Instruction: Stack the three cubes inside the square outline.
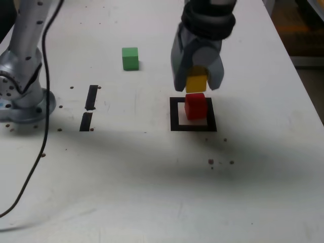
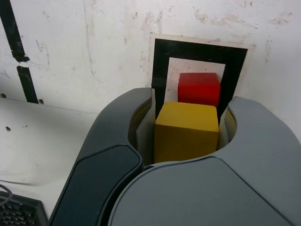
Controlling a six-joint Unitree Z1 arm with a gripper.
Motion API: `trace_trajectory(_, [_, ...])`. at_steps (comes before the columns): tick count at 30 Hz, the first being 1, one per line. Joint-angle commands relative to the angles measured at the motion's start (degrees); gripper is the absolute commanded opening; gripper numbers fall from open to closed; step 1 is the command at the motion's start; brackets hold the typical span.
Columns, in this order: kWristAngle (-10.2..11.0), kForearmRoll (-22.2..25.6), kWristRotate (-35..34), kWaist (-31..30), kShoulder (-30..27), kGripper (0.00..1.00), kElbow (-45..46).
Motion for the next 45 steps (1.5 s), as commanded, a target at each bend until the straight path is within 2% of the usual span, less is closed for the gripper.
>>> trace_trajectory(1, [0.1,-0.2,-0.1,-0.1,0.8,0.25,-0.4])
trace_trajectory(23, [0.9,-2.2,0.3,0.0,4.4,0.27,0.3])
trace_trajectory(28, [0.7,-2.3,0.3,0.0,4.6,0.31,0.1])
trace_trajectory(34, [0.0,-2.0,0.2,0.0,4.6,0.45,0.6])
trace_trajectory(45, [0.1,-1.4,0.1,0.0,4.0,0.91,0.2])
